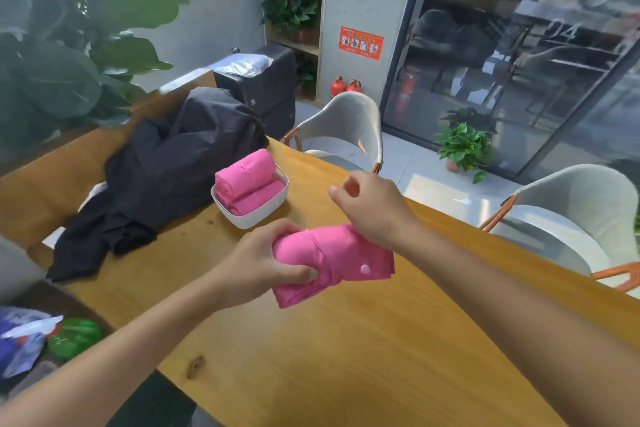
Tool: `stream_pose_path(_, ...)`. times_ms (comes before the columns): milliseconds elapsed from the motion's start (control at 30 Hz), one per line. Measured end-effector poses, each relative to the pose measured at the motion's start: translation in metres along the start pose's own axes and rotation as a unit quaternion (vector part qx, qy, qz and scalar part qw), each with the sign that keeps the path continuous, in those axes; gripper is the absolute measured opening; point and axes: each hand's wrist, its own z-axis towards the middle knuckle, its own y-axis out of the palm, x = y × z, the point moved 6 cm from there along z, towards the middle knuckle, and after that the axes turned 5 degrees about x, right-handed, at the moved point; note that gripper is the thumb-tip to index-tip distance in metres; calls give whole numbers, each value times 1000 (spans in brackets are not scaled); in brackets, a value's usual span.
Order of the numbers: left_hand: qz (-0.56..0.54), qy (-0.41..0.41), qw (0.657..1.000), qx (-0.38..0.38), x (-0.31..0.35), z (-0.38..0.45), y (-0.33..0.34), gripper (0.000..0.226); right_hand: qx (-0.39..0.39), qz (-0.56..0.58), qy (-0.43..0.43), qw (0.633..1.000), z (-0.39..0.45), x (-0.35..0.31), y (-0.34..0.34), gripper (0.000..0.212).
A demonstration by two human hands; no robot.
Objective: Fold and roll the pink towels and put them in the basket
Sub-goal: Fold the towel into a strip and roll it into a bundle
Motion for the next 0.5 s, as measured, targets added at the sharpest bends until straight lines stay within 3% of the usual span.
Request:
stream_pose_path(67,23,-33,996,81,-25,13,-10,52,68,36,51,996,8,8,16,29)
stream_pose_path(133,46,-51,986,150,-47,24,-17,45,93,58,132,985,12,17,42,52)
stream_pose_path(233,37,-62,977,202,-74,41,-29,39,-6,182,316,931,17,26,102,84)
stream_pose_path(333,96,-33,978,183,-94,56,-34,46,-80,368,424,824,30,16,164,92)
stream_pose_path(433,112,19,988,104,-109,67,-37,61,-28,395,446,803,57,21,197,100)
stream_pose_path(500,107,56,992,30,-117,81,-47,53,25,386,458,800,70,35,209,99)
